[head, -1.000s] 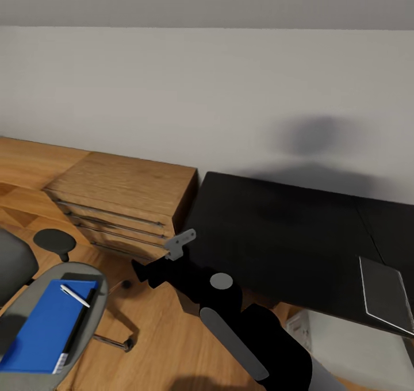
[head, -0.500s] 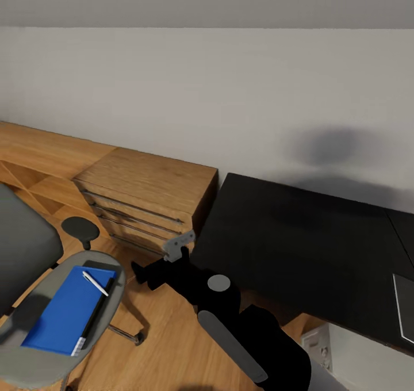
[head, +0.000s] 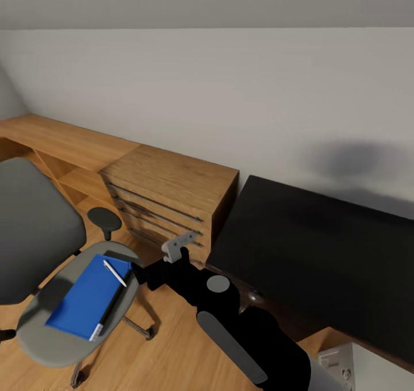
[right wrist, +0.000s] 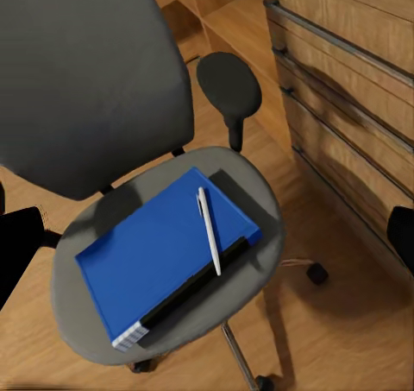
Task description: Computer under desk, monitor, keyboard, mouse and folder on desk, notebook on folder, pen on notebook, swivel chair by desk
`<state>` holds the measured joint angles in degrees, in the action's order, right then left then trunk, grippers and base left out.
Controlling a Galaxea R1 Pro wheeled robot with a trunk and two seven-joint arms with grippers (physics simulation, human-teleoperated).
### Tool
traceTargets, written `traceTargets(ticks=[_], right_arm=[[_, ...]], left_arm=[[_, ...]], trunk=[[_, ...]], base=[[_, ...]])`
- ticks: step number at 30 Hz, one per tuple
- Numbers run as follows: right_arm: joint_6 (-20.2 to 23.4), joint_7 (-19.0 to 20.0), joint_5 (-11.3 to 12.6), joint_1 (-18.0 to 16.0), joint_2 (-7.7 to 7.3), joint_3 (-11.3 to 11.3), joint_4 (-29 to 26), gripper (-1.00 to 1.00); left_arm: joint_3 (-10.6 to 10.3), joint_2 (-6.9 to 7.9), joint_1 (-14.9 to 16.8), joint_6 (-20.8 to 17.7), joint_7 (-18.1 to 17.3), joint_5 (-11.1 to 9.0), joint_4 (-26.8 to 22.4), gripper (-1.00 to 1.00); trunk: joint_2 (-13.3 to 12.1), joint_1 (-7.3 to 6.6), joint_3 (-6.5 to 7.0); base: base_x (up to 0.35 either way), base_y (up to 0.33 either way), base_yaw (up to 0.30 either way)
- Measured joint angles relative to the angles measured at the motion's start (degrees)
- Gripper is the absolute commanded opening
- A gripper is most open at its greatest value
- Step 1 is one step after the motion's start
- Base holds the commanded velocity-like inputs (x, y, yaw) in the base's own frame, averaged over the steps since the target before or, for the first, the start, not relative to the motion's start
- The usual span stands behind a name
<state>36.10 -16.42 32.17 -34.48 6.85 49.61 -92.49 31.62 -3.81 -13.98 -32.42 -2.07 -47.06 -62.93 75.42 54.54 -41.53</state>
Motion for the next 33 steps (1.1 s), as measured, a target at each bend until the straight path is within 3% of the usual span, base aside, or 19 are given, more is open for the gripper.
traceTargets(ticks=[16, 25, 26, 27, 33], right_arm=[[0.26, -0.68, 0.01, -0.01, 0.68, 0.04, 0.00, 1.00], [0.26, -0.75, 0.03, -0.01, 0.70, 0.05, 0.00, 1.00], [0.26, -0.75, 0.05, 0.00, 0.70, 0.06, 0.00, 1.00], [0.26, -0.75, 0.05, -0.09, 0.75, 0.04, 0.06, 1.00], [0.48, -0.80, 0.07, -0.22, 1.55, -0.24, 1.31, 1.00]], left_arm=[[0.00, 0.00, 0.00, -0.16, -0.15, -0.08, -0.07, 1.00], [0.44, -0.56, -3.95, 0.64, -0.43, -0.48, -8.54, 1.00], [1.07, -0.83, -4.91, 0.93, -0.42, -0.54, -10.36, 1.00], [3.62, -1.70, -6.73, 1.42, -0.46, -0.61, -13.50, 1.00], [7.30, -2.51, -7.56, 1.62, -0.48, -0.75, -14.85, 1.00]], trunk=[[6.42, 3.52, -1.77], [10.03, 5.49, -2.78], [10.43, 5.71, -2.90], [10.83, 5.93, -3.01], [13.24, 7.25, -3.70]], base=[[0.000, 0.000, 0.229], [0.000, 0.000, 0.229], [0.000, 0.000, 0.229], [0.000, 0.000, 0.229], [0.000, 0.000, 0.230]])
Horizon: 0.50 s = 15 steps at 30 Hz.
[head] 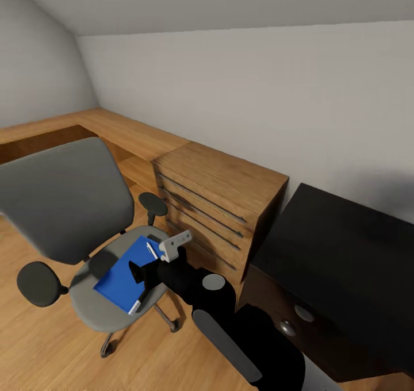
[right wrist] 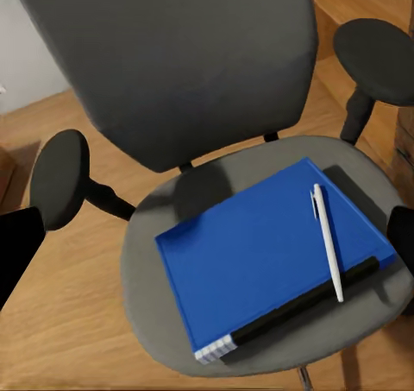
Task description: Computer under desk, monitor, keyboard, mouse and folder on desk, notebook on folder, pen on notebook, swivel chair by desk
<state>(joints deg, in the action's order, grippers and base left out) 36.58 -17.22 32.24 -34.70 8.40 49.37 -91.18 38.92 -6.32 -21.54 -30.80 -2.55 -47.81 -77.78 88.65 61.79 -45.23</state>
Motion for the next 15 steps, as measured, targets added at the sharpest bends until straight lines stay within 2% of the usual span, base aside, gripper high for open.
traceTargets(ticks=[5, 9, 13, 14, 15], right_arm=[[0.29, 0.04, 0.08, -0.53, 0.61, -0.33, 3.58, 1.00], [0.36, 0.04, 0.10, -0.88, 0.99, -0.43, 5.47, 1.00], [0.45, 0.04, 0.12, -1.40, 1.60, -0.52, 7.77, 1.00], [0.49, 0.09, 0.15, -2.15, 1.60, -0.60, 9.47, 1.00], [0.49, 0.10, 0.21, -2.41, 1.60, -0.66, 10.11, 1.00]], left_arm=[[1.31, -0.07, -0.14, -0.05, 0.06, -0.02, 0.04, 1.00], [1.27, -0.02, -0.04, -0.49, 0.35, -0.07, -0.29, 1.00], [1.38, -0.09, 0.02, -2.54, 0.85, -0.19, -3.74, 1.00], [1.52, -0.11, 0.31, -6.08, 2.92, -0.15, -8.00, 1.00], [1.55, -0.07, 0.49, -6.95, 3.91, 0.05, -9.01, 1.00]], trunk=[[2.01, 1.10, -0.58], [3.61, 1.98, -1.04], [5.21, 2.86, -1.51], [5.61, 3.08, -1.62], [6.02, 3.30, -1.74]], base=[[0.000, 0.000, 0.234], [0.000, 0.000, 0.235], [0.000, 0.000, 0.235], [0.000, 0.000, 0.235], [0.000, 0.000, 0.235]])
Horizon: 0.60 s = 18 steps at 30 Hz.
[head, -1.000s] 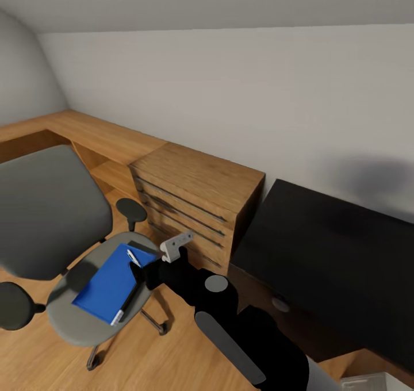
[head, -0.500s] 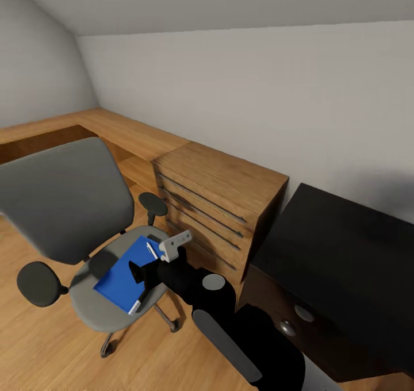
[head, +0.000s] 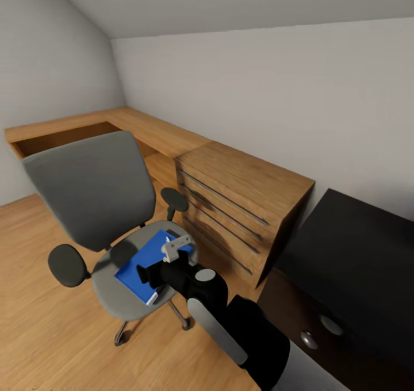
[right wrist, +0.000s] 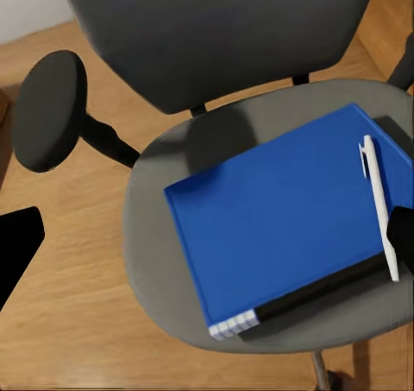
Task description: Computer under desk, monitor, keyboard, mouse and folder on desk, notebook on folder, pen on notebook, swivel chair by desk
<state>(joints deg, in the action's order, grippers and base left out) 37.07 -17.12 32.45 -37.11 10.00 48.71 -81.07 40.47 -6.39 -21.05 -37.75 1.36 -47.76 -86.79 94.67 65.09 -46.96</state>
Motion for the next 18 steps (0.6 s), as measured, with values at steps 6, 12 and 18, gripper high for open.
traceTargets(ticks=[6, 12, 18], right_arm=[[0.02, 0.23, 0.31, -2.12, 0.00, -1.10, 4.73, 1.00], [-0.04, 0.03, 0.37, -2.94, 0.00, -1.39, 6.70, 1.00], [-0.12, -0.12, 0.35, -3.19, 0.00, -1.47, 7.37, 1.00]], left_arm=[[0.86, 0.87, 3.12, -3.82, 8.49, -4.43, -2.40, 1.00], [4.46, 2.58, 5.26, -5.43, 16.92, -12.85, -2.57, 1.00], [5.86, 3.11, 8.42, -5.44, 24.32, -18.09, -2.12, 1.00]], trunk=[[2.41, 1.32, -0.70], [4.81, 2.64, -1.39], [7.22, 3.95, -2.05]], base=[[0.000, 0.000, 0.235], [0.000, 0.000, 0.235], [0.000, 0.000, 0.230]])
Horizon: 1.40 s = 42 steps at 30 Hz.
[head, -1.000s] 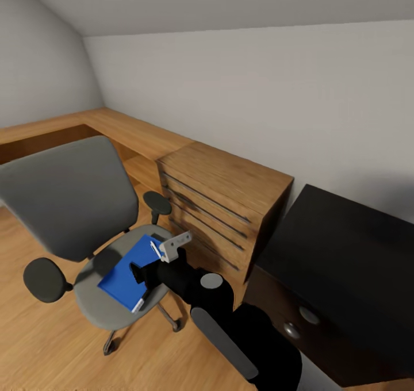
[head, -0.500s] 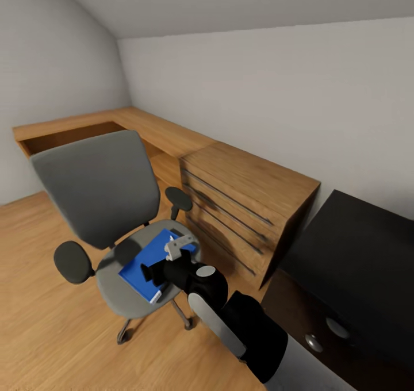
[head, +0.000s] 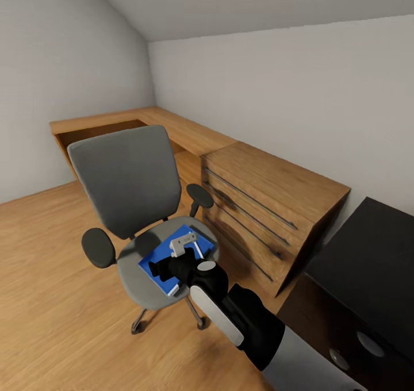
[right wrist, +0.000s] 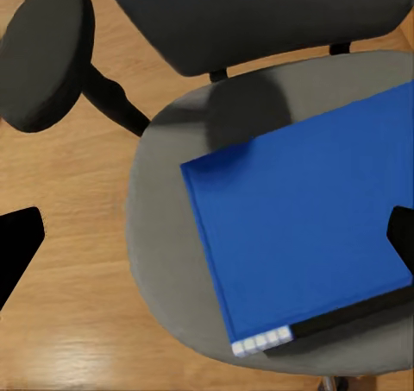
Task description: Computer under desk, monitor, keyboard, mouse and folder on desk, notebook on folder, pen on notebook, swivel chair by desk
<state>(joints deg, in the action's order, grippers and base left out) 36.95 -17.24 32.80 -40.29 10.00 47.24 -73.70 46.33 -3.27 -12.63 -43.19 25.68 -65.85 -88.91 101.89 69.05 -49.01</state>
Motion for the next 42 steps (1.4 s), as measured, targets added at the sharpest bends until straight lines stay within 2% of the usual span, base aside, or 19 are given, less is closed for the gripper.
traceTargets(ticks=[3, 7, 9, 10, 14, 16, 17, 22, 29, 35, 39, 42], right_arm=[[0.02, -0.05, -0.05, -0.05, 0.00, -0.07, 0.06, 1.00], [1.23, -0.64, -0.12, -0.22, 0.00, -1.21, -0.18, 1.00], [3.49, -1.86, -0.20, -0.39, 0.00, -2.98, -0.33, 1.00], [6.37, -3.56, -0.35, -0.60, 0.00, -5.09, -0.40, 1.00], [10.78, -6.52, -0.26, -1.18, 0.00, -9.11, -0.68, 1.00], [12.12, -7.39, -0.27, -1.36, 0.00, -11.00, -1.20, 1.00], [13.06, -8.04, -0.41, -1.45, 0.00, -12.73, -1.96, 1.00], [14.29, -9.50, -0.45, -1.55, -0.29, -15.60, -3.44, 1.00], [14.48, -9.86, -0.09, -1.53, -0.37, -16.61, -3.67, 1.00], [11.96, -9.78, -0.10, -1.17, -0.46, -16.98, -3.81, 1.00], [10.98, -10.06, -0.22, -1.05, -0.47, -17.00, -4.13, 1.00], [11.01, -10.21, -0.25, -1.01, -0.46, -17.01, -4.14, 1.00]], left_arm=[[-0.08, -0.19, 1.52, 1.62, 3.08, -0.63, 0.62, 1.00], [-1.42, -0.39, 2.16, 4.02, 4.20, -1.00, 1.67, 1.00], [-2.81, -0.42, 2.32, 4.73, 4.49, -1.08, 1.98, 1.00], [-4.29, -0.43, 2.41, 5.20, 4.76, -1.09, 2.20, 1.00], [-6.71, -0.32, 2.52, 5.70, 4.96, -0.93, 2.50, 1.00], [-7.52, -0.20, 2.55, 5.82, 4.94, -0.88, 2.73, 1.00], [-8.08, -0.05, 2.56, 5.90, 4.93, -0.87, 3.27, 1.00], [-8.80, 0.22, 2.59, 6.00, 4.84, -0.99, 5.10, 1.00], [-9.04, 0.30, 2.59, 6.00, 4.71, -1.11, 5.71, 1.00], [-9.43, 0.30, 2.60, 5.94, 4.73, -1.10, 5.81, 1.00], [-11.43, 0.39, 2.60, 5.93, 4.77, -0.97, 5.85, 1.00], [-13.26, 0.50, 2.60, 5.94, 4.81, -0.17, 5.86, 1.00]], trunk=[[1.20, 0.66, -0.32], [2.81, 1.54, -0.74], [3.22, 1.76, -0.78], [3.22, 1.76, -0.70], [3.22, 1.76, -0.41], [3.22, 1.76, -0.26], [3.22, 1.76, -0.18], [3.22, 1.76, 0.19], [3.22, 1.76, 0.63], [3.22, 1.76, 0.71], [3.22, 1.76, 0.76], [3.22, 1.76, 0.90]], base=[[0.000, 0.000, 0.225], [0.000, 0.000, 0.223], [0.000, 0.000, 0.222], [0.000, 0.000, 0.221], [0.000, 0.000, 0.221], [0.000, 0.000, 0.217], [0.000, 0.000, 0.213], [0.000, 0.000, 0.188], [0.000, 0.000, 0.060], [0.000, 0.000, 0.011], [0.000, 0.000, 0.003], [0.002, 0.000, 0.001]])
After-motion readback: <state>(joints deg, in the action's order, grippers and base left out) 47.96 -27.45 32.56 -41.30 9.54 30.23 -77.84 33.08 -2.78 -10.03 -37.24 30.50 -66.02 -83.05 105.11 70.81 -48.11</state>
